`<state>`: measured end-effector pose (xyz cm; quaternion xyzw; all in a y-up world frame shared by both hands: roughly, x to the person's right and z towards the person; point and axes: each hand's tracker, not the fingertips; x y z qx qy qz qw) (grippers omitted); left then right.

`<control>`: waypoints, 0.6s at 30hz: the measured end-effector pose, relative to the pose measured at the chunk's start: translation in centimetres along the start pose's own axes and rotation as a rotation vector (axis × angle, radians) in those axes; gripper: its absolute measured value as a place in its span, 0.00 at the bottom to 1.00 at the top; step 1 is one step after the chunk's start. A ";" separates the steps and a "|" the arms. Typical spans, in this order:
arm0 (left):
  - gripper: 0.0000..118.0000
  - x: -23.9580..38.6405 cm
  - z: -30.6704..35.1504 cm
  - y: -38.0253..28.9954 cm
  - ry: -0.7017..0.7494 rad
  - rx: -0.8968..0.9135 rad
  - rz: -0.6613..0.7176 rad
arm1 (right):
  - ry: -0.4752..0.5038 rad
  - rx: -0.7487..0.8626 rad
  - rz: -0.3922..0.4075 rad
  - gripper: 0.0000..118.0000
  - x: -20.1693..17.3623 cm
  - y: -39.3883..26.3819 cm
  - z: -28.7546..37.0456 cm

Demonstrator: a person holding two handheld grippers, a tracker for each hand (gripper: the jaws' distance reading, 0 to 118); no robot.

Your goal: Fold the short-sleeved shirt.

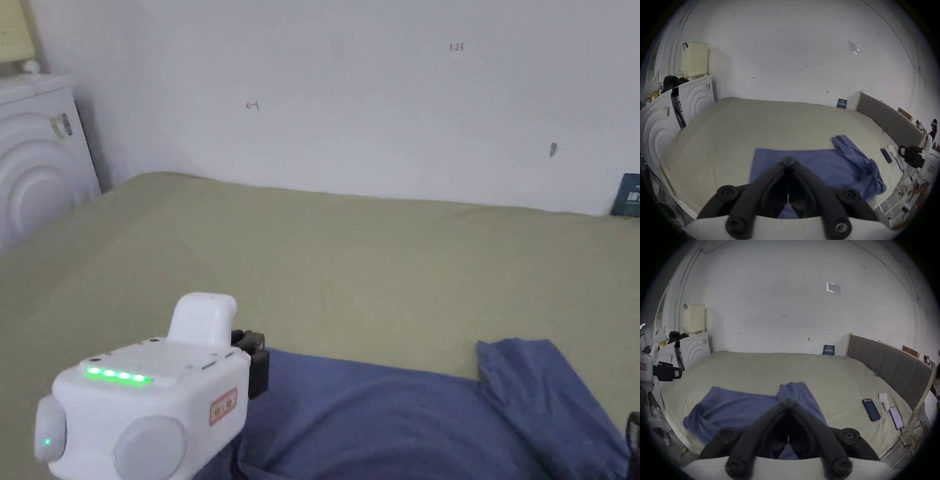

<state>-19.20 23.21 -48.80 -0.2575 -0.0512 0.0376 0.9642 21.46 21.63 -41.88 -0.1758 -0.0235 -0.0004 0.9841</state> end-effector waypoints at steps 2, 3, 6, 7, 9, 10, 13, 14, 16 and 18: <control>0.03 -2.0 -3.7 2.5 0.012 -0.046 -0.002 | -0.011 -0.011 -0.045 0.01 1.3 1.2 -2.1; 0.04 -2.8 -5.8 3.5 0.033 -0.091 -0.016 | -0.018 -0.015 -0.057 0.01 1.9 1.7 -2.8; 0.13 -5.0 -13.1 5.6 0.026 -0.224 -0.037 | -0.037 -0.023 -0.048 0.01 2.9 1.9 -4.2; 0.18 -5.8 -15.9 6.0 -0.012 -0.311 -0.028 | -0.045 -0.032 -0.047 0.01 3.2 1.8 -4.4; 0.50 -6.6 -21.1 5.5 0.044 -0.441 -0.001 | -0.034 -0.063 -0.058 0.01 3.9 1.6 -5.0; 0.62 -6.9 -22.9 4.8 0.022 -0.483 0.015 | -0.035 -0.074 -0.063 0.01 4.1 1.3 -5.1; 0.65 -7.7 -28.7 3.1 0.057 -0.568 0.040 | -0.034 -0.123 -0.070 0.01 4.8 0.6 -5.6; 0.65 -7.4 -29.8 2.4 0.106 -0.593 0.028 | -0.041 -0.125 -0.066 0.01 5.1 0.3 -5.7; 0.61 -7.1 -31.6 1.2 0.131 -0.645 0.011 | -0.055 -0.141 -0.056 0.01 5.7 -0.1 -6.1; 0.17 -6.8 -30.9 0.6 0.116 -0.648 0.020 | -0.053 -0.142 -0.060 0.01 6.0 -0.3 -6.5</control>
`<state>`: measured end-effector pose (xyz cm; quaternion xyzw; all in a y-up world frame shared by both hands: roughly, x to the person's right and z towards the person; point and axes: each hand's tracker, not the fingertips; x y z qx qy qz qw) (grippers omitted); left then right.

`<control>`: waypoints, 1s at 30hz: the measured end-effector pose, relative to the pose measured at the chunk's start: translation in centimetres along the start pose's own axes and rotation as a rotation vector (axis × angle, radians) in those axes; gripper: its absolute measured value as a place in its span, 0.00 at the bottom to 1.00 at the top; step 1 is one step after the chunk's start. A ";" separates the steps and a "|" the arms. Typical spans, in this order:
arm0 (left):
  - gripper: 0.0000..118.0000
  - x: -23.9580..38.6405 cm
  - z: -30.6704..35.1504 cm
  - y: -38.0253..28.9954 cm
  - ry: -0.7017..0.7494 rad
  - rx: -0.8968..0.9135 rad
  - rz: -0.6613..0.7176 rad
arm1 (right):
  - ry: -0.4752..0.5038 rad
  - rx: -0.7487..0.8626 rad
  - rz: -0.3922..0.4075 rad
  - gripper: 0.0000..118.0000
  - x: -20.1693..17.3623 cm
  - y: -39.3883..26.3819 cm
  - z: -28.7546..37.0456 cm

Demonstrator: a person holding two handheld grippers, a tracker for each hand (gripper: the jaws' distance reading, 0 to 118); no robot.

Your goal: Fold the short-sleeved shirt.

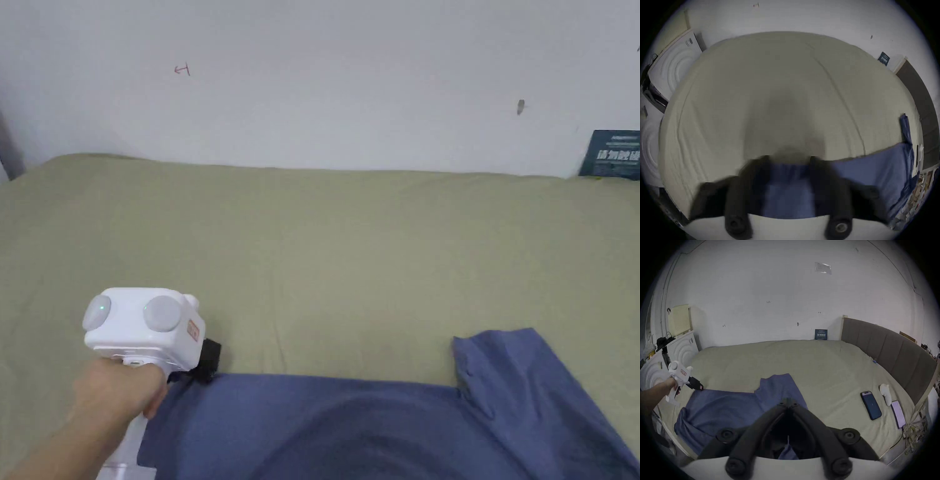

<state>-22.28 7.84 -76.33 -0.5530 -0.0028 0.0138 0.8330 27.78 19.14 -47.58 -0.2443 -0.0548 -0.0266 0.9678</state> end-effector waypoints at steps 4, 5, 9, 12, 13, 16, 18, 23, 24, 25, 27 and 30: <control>0.03 1.3 2.7 -1.5 -0.009 0.054 0.000 | 0.013 -0.009 0.007 0.02 0.8 0.5 -3.0; 0.03 1.6 3.1 -1.7 -0.008 0.060 -0.029 | 0.050 -0.036 -0.001 0.14 0.6 1.2 -4.2; 0.03 1.4 4.6 -2.3 -0.036 0.081 -0.016 | 0.213 -0.362 0.009 0.88 2.5 4.2 -15.9; 0.03 1.0 4.7 -1.9 -0.047 0.081 -0.013 | 0.176 -0.530 0.155 0.88 2.1 4.5 -23.5; 0.03 0.9 4.9 -2.0 -0.047 0.082 -0.006 | 0.120 -0.587 0.185 0.88 2.0 4.4 -25.2; 0.03 0.6 4.5 -1.8 -0.064 0.070 0.014 | 0.038 -0.679 0.079 0.88 2.5 4.0 -28.7; 0.03 0.7 4.5 -1.8 -0.060 0.064 -0.002 | 0.103 -0.732 -0.032 0.88 3.7 2.8 -30.2; 0.03 0.8 3.5 -1.7 -0.067 0.045 -0.008 | -0.017 -0.694 0.133 0.19 2.4 3.4 -28.6; 0.03 0.9 3.3 -1.7 -0.067 0.046 -0.016 | 0.018 -0.692 0.119 0.00 2.1 4.0 -28.3; 0.03 1.0 3.3 -1.7 -0.063 0.049 -0.019 | -0.033 -0.675 0.120 0.00 1.8 4.4 -27.7; 0.03 1.1 3.9 -1.7 -0.070 0.067 -0.015 | -0.017 -0.639 0.138 0.00 1.7 5.1 -26.6; 0.03 0.9 5.6 -1.9 -0.109 0.109 -0.018 | 0.064 -0.545 0.107 0.00 1.3 6.2 -22.7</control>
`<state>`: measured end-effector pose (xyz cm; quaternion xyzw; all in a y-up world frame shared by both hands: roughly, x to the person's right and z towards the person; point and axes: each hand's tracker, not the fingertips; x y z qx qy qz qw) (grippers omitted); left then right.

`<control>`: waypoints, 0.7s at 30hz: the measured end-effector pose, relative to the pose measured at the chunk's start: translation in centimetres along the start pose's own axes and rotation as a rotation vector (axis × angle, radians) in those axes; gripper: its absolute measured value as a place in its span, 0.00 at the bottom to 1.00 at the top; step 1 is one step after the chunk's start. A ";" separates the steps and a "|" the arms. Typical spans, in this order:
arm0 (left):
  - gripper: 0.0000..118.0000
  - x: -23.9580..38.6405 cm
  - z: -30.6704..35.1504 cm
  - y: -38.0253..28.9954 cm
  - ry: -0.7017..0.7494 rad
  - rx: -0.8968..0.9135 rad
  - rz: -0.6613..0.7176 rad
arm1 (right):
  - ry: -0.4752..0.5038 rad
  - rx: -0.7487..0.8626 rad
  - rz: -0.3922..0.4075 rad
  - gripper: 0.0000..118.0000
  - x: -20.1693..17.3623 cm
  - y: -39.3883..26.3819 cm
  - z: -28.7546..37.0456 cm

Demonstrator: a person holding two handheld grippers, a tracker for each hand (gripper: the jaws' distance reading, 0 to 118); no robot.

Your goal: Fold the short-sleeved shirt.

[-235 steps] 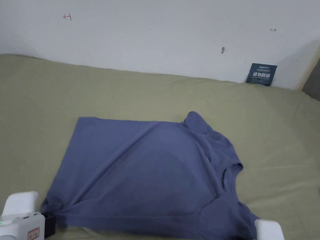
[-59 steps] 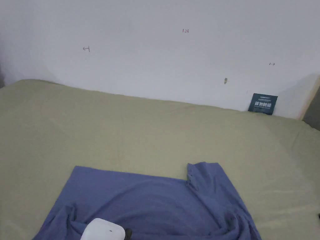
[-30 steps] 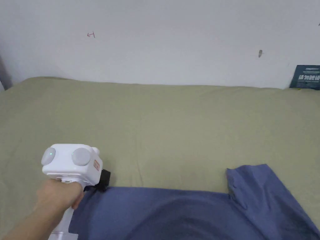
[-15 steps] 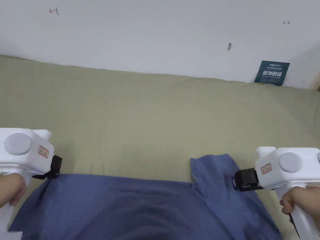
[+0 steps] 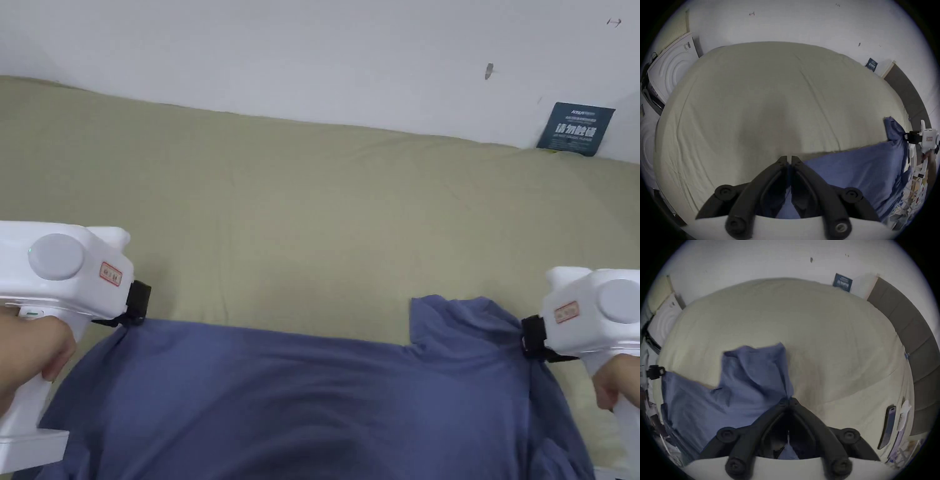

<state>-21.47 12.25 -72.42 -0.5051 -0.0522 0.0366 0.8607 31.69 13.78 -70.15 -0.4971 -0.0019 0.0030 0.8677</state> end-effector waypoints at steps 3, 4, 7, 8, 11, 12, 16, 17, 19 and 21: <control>0.03 0.0 2.7 -0.4 -0.026 0.051 -0.033 | 0.027 0.090 0.053 0.00 -0.5 -1.0 4.5; 0.03 0.0 3.9 -0.5 -0.031 0.068 -0.042 | 0.040 0.125 0.061 0.00 -0.7 -1.5 6.2; 0.03 -0.3 7.3 -1.7 -0.061 0.109 -0.055 | 0.065 0.157 0.099 0.00 -0.6 -3.2 9.8; 0.03 -0.3 8.4 -2.1 -0.067 0.127 -0.064 | 0.064 0.164 0.104 0.00 -0.6 -3.9 11.0; 0.03 -0.6 11.5 -4.5 -0.075 0.147 -0.099 | 0.083 0.192 0.102 0.00 0.2 -6.2 14.1; 0.03 -1.0 12.4 -5.3 -0.078 0.145 -0.112 | 0.095 0.187 0.099 0.00 0.5 -7.0 15.0; 0.03 -2.7 14.9 -9.6 -0.085 0.137 -0.116 | 0.077 0.176 0.100 0.00 0.9 -11.5 17.5; 0.03 -3.3 15.2 -10.6 -0.082 0.128 -0.098 | 0.076 0.166 0.090 0.00 1.1 -12.3 17.7; 0.03 -4.3 15.6 -13.3 -0.088 0.110 -0.080 | 0.086 0.139 0.067 0.00 1.3 -15.2 18.2; 0.03 -5.2 15.3 -15.6 -0.105 0.068 -0.058 | 0.084 0.108 0.053 0.00 1.1 -17.7 18.1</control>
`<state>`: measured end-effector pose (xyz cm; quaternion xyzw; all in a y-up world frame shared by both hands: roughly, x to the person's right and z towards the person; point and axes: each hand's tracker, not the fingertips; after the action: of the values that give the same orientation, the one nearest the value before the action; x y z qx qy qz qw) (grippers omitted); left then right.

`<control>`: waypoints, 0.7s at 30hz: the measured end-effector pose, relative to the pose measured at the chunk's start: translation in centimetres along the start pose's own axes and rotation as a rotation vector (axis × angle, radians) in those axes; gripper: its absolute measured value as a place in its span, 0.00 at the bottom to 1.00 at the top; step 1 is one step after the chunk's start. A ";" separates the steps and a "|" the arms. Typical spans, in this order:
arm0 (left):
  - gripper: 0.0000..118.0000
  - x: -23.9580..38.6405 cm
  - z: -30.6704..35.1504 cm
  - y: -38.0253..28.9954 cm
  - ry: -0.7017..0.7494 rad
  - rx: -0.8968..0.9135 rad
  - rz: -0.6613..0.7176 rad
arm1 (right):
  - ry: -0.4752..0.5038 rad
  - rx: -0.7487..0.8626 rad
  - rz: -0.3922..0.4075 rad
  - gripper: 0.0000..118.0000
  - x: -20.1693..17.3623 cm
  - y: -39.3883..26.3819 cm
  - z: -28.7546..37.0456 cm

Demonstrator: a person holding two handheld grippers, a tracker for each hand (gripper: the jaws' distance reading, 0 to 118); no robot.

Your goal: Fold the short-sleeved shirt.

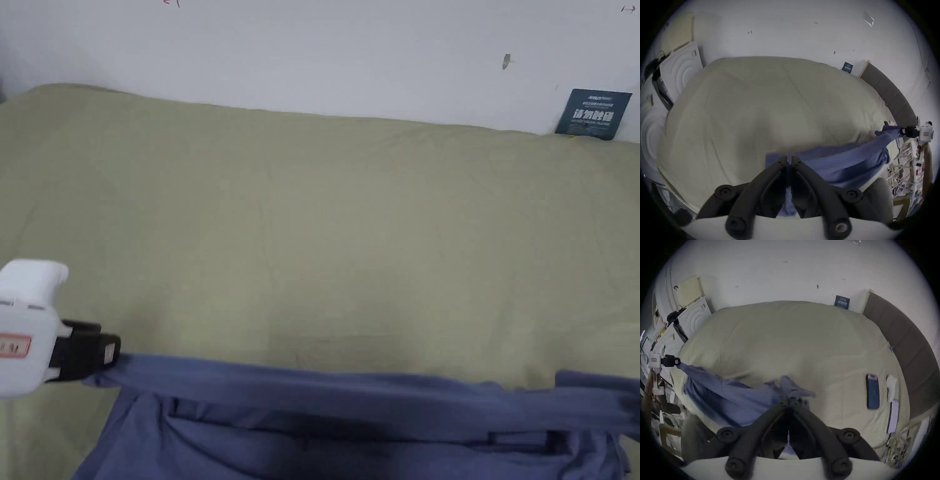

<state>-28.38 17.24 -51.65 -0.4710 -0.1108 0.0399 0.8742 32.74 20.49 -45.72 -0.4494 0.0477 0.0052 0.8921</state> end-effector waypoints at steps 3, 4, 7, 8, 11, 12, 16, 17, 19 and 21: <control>0.03 -0.5 -0.7 -3.6 0.000 -0.050 0.014 | 0.008 -0.058 -0.030 0.00 -0.5 -3.7 -0.3; 0.03 -0.5 -1.1 -4.8 0.001 -0.070 0.020 | 0.007 -0.069 -0.052 0.00 -0.5 -5.0 -0.7; 0.03 -0.3 -2.1 -7.7 0.009 -0.125 0.004 | -0.018 -0.121 -0.116 0.00 -0.1 -7.8 -1.4; 0.03 -0.3 -2.3 -8.5 0.016 -0.138 0.005 | -0.010 -0.128 -0.116 0.00 0.1 -8.4 -1.6; 0.03 -0.5 -2.9 -10.1 0.010 -0.155 0.021 | -0.053 -0.148 -0.122 0.00 0.1 -10.0 -2.3; 0.03 -0.6 -3.0 -10.3 0.004 -0.157 0.034 | -0.072 -0.154 -0.117 0.00 0.0 -10.3 -2.8; 0.13 -1.0 -3.1 -10.1 -0.016 -0.124 0.104 | -0.042 -0.181 -0.138 0.07 -0.5 -9.9 -4.2; 0.24 -1.1 -3.1 -10.1 -0.009 -0.123 0.124 | -0.014 -0.182 -0.162 0.27 -0.5 -9.8 -4.1; 0.40 -1.4 -1.9 -10.0 -0.044 -0.098 0.208 | 0.010 -0.142 -0.206 0.63 -0.5 -9.6 -2.7; 0.51 -1.3 0.7 -9.5 -0.040 -0.012 0.265 | -0.010 -0.080 -0.228 0.63 -1.0 -9.0 0.3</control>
<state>-30.14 12.35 -43.58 -0.4857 -0.0655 0.1636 0.8562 32.20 15.38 -38.25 -0.4870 -0.0083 -0.0922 0.8685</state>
